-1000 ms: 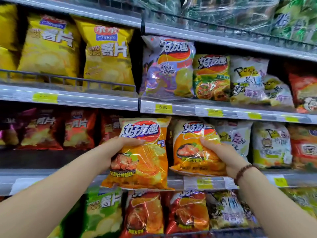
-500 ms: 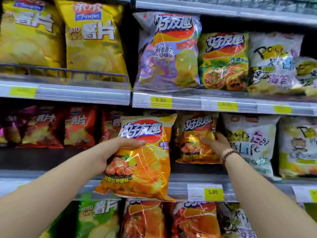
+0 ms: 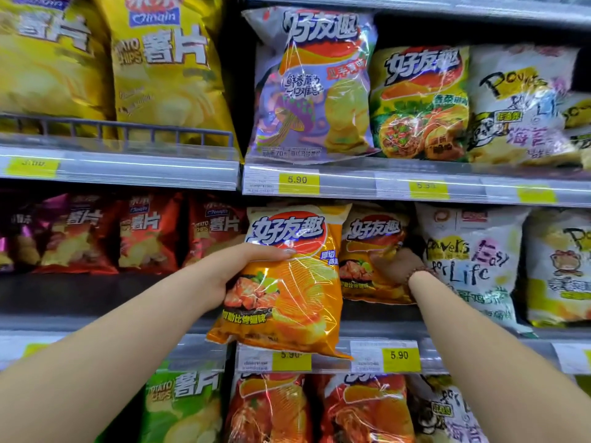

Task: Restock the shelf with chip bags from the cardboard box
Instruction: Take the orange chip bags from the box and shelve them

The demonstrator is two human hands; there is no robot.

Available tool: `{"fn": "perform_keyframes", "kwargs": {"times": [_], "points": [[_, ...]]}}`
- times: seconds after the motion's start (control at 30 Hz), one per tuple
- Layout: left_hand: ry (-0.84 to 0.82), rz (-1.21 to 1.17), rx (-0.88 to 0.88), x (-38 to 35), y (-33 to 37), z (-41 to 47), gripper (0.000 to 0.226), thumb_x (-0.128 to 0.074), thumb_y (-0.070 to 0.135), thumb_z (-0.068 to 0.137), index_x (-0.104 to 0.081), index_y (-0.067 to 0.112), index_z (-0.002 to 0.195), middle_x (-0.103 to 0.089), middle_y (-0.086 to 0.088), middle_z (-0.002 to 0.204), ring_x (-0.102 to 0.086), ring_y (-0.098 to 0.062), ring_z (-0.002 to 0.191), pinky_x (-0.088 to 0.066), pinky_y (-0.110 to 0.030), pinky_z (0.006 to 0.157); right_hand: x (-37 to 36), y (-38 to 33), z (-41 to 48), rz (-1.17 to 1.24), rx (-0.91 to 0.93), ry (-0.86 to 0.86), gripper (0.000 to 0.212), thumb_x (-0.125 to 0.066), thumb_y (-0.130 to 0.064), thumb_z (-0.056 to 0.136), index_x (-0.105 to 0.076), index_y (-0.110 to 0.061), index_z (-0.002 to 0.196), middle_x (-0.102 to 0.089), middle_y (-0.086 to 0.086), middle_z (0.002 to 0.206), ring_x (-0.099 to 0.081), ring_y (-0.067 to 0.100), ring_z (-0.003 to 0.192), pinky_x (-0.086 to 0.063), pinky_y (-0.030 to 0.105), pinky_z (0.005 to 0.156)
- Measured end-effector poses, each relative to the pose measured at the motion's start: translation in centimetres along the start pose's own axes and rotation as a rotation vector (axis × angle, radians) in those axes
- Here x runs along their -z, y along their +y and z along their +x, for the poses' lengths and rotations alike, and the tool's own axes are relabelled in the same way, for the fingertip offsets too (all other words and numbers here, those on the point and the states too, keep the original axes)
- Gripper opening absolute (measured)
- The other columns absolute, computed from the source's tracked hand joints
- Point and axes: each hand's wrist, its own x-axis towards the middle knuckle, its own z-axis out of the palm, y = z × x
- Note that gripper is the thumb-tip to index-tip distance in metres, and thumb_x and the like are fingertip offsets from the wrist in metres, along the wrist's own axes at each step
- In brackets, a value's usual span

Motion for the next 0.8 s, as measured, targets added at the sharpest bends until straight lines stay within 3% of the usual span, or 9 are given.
{"fn": "perform_keyframes", "kwargs": {"times": [0.1, 0.2, 0.3, 0.37, 0.43, 0.53, 0.67, 0.73, 0.8], "points": [[-0.046, 0.043, -0.077, -1.2, 0.5, -0.1, 0.062, -0.088, 0.033, 0.06, -0.066, 0.011, 0.114, -0.072, -0.014, 0.112, -0.069, -0.033, 0.103, -0.053, -0.051, 0.094, 0.8, -0.9, -1.6, -0.168, 0.072, 0.165, 0.068, -0.056, -0.044, 0.09, -0.034, -0.002, 0.138, -0.049, 0.019, 0.138, -0.052, 0.035, 0.122, -0.045, 0.04, 0.096], [-0.104, -0.007, -0.131, -3.5, 1.4, -0.1, 0.043, -0.085, 0.022, 0.065, -0.067, 0.013, 0.104, -0.078, -0.01, 0.089, -0.073, -0.028, 0.08, -0.059, -0.043, 0.082, 1.7, -0.7, -3.9, -0.022, 0.339, 0.291, 0.051, -0.053, -0.041, 0.093, -0.047, -0.006, 0.129, -0.057, 0.015, 0.127, -0.057, 0.029, 0.105, -0.045, 0.032, 0.082], [-0.109, -0.006, -0.146, -6.1, 2.0, 0.9, 0.045, -0.087, 0.024, 0.062, -0.065, 0.015, 0.1, -0.075, -0.009, 0.097, -0.072, -0.028, 0.089, -0.055, -0.044, 0.09, 3.2, -0.8, -7.0, 0.471, 0.357, 0.032, 0.058, -0.047, -0.059, 0.089, -0.048, -0.021, 0.133, -0.061, 0.001, 0.126, -0.059, 0.016, 0.104, -0.05, 0.032, 0.085], [-0.105, 0.013, -0.135, -8.0, 2.5, 1.1, 0.046, -0.088, 0.027, 0.059, -0.065, 0.017, 0.097, -0.072, -0.01, 0.107, -0.067, -0.031, 0.101, -0.05, -0.045, 0.098, 3.9, -0.3, -8.6, 0.538, 0.324, -0.125, 0.082, -0.054, -0.068, 0.076, -0.03, -0.028, 0.144, -0.055, -0.011, 0.125, -0.057, 0.011, 0.107, -0.051, 0.034, 0.089], [-0.09, 0.007, -0.158, -9.9, 2.8, 2.5, 0.07, -0.092, 0.038, 0.045, -0.064, 0.017, 0.105, -0.069, -0.009, 0.114, -0.065, -0.03, 0.107, -0.05, -0.045, 0.099, 3.9, 0.7, -9.1, 0.391, 0.381, -0.114, 0.104, -0.07, -0.06, 0.068, -0.01, -0.033, 0.149, -0.049, -0.019, 0.124, -0.053, 0.002, 0.107, -0.048, 0.028, 0.092], [-0.045, -0.01, -0.225, -12.0, 2.7, 4.7, 0.13, -0.093, 0.052, 0.013, -0.051, 0.022, 0.132, -0.063, -0.005, 0.129, -0.061, -0.029, 0.115, -0.05, -0.046, 0.098, 3.1, 2.0, -8.5, 0.161, 0.356, -0.089, 0.126, -0.083, -0.057, 0.055, -0.004, -0.028, 0.149, -0.039, -0.003, 0.144, -0.043, 0.015, 0.128, -0.042, 0.037, 0.107], [0.038, -0.033, -0.353, -13.8, 1.6, 4.0, 0.111, -0.091, 0.034, 0.055, -0.031, 0.025, 0.148, -0.05, -0.003, 0.143, -0.048, -0.027, 0.13, -0.042, -0.043, 0.107, 1.9, 3.3, -6.9, 0.025, 0.261, 0.001, 0.108, -0.087, -0.047, 0.057, -0.028, -0.008, 0.139, -0.054, 0.007, 0.122, -0.055, 0.021, 0.109, -0.051, 0.036, 0.093], [0.073, -0.019, -0.357, -14.5, 1.0, 4.5, 0.123, -0.09, 0.052, 0.041, -0.032, 0.026, 0.147, -0.048, -0.004, 0.145, -0.046, -0.028, 0.131, -0.044, -0.045, 0.105, 1.5, 3.8, -6.5, 0.082, 0.334, 0.046, 0.122, -0.088, -0.034, 0.062, -0.007, -0.017, 0.151, -0.059, 0.005, 0.111, -0.059, 0.021, 0.099, -0.052, 0.031, 0.085], [0.097, -0.006, -0.386, -15.2, 0.2, 7.3, 0.138, -0.083, 0.071, 0.02, -0.036, 0.029, 0.143, -0.048, -0.004, 0.144, -0.044, -0.028, 0.132, -0.046, -0.047, 0.103, 1.6, 4.1, -6.3, 0.135, 0.393, 0.041, 0.131, -0.086, -0.025, 0.067, 0.015, -0.026, 0.15, -0.055, 0.009, 0.125, -0.053, 0.014, 0.106, -0.043, 0.02, 0.084]]}}
